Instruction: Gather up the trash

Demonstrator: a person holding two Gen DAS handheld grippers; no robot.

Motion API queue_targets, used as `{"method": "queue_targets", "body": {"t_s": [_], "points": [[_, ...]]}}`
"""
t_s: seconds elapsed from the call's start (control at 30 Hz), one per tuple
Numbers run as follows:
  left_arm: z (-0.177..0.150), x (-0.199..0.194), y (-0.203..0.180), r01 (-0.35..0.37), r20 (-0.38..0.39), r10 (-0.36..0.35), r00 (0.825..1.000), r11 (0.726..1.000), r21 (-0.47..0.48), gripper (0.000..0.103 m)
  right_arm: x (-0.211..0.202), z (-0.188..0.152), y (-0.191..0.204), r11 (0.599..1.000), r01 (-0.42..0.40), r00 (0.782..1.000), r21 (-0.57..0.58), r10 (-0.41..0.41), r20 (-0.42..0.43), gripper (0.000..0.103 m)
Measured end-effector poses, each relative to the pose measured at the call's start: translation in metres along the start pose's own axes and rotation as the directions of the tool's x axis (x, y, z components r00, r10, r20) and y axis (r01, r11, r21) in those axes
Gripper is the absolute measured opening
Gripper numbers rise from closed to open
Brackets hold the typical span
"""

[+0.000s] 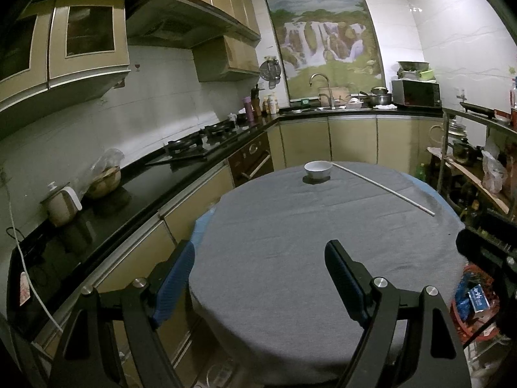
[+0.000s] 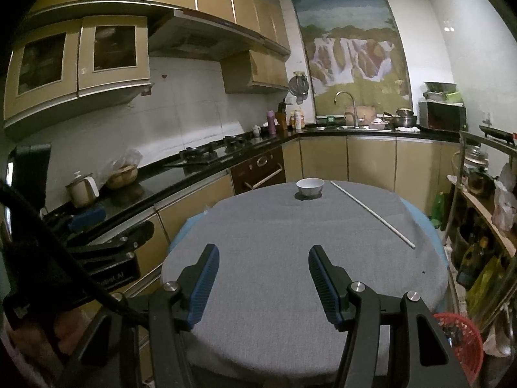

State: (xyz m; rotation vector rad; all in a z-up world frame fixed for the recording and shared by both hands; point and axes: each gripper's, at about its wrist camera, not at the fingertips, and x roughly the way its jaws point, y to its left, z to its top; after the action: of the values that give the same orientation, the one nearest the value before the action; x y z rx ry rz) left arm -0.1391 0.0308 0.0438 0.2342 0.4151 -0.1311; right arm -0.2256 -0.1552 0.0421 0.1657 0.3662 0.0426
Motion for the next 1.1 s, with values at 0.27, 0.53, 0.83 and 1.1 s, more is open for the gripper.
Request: {"method": "queue_targets", "body": {"t_s": [0.27, 0.53, 0.83, 1.1], "points": [[0.003, 0.012, 0.010, -0.023, -0.018, 0.022, 1.000, 0.999, -0.031, 0.083, 0.015, 0.011, -0.001, 1.000, -0.010, 1.000, -0.026, 0.010, 0.001, 0.062], [0.008, 0.032, 0.011, -0.033, -0.058, 0.030, 0.998, 0.998, -0.045, 0.083, 0.034, 0.015, -0.006, 0.999, 0.006, 0.999, -0.053, -0.008, -0.033, 0.062], [0.012, 0.057, 0.011, -0.031, -0.093, 0.026, 0.995, 0.998, -0.048, 0.083, 0.058, 0.023, -0.021, 0.999, 0.007, 0.998, -0.031, -0.009, -0.067, 0.062], [0.008, 0.115, -0.002, 0.056, -0.191, -0.068, 0.979, 0.996, -0.070, 0.083, 0.107, 0.018, -0.054, 0.999, 0.029, 0.989, 0.028, -0.024, -0.144, 0.066]]}}
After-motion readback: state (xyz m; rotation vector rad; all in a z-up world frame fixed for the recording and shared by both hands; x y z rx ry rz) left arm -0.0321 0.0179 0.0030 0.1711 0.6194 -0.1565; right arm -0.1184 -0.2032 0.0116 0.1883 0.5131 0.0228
